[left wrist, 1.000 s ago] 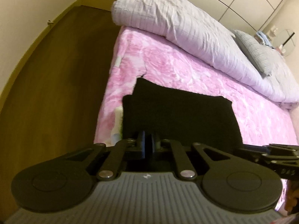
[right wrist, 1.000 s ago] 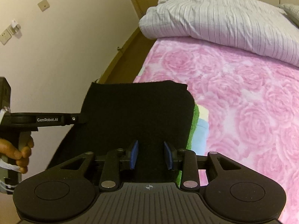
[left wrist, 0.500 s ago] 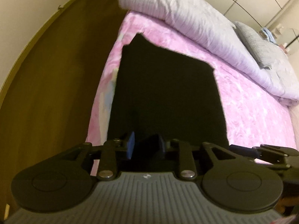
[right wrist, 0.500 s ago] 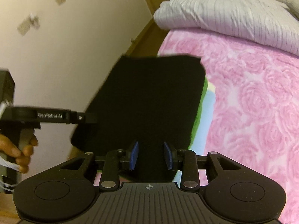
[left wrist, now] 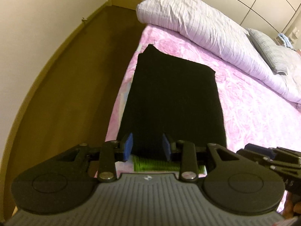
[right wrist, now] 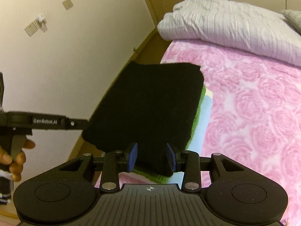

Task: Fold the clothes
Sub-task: 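Open both grippers and pull them back from the stack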

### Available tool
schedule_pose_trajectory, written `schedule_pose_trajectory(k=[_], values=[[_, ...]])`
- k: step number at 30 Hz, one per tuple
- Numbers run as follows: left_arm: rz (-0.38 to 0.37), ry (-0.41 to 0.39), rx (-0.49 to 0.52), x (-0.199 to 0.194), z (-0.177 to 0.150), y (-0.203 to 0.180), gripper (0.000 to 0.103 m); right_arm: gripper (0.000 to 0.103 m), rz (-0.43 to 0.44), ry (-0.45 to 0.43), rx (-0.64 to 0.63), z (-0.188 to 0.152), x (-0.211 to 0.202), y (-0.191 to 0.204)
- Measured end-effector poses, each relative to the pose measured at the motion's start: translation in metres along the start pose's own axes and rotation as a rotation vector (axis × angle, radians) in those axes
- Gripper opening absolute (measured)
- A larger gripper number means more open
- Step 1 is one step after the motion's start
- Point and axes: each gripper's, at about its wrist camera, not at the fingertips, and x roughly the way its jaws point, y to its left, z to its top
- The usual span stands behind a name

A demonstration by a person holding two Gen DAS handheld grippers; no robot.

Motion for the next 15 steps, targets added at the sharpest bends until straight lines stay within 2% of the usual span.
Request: schedule_pose_trajectory(k=[6,10,15], values=[[0.090,-0.037,-0.026,-0.048,-0.039,-0.036,0.033,0.039,0.025,-0.055,-0.003,-0.015,-0.053,0.008],[0.160,-0.072,-0.054,-0.076,-0.066,-0.069,0.034,0.039,0.018,-0.051,-0.137,-0.021,-0.083,0.016],[0.241,-0.099,-0.099,-0.103,-0.092,-0.115,0.034,0.039,0.092,-0.078,-0.253,-0.032,-0.128,0.006]])
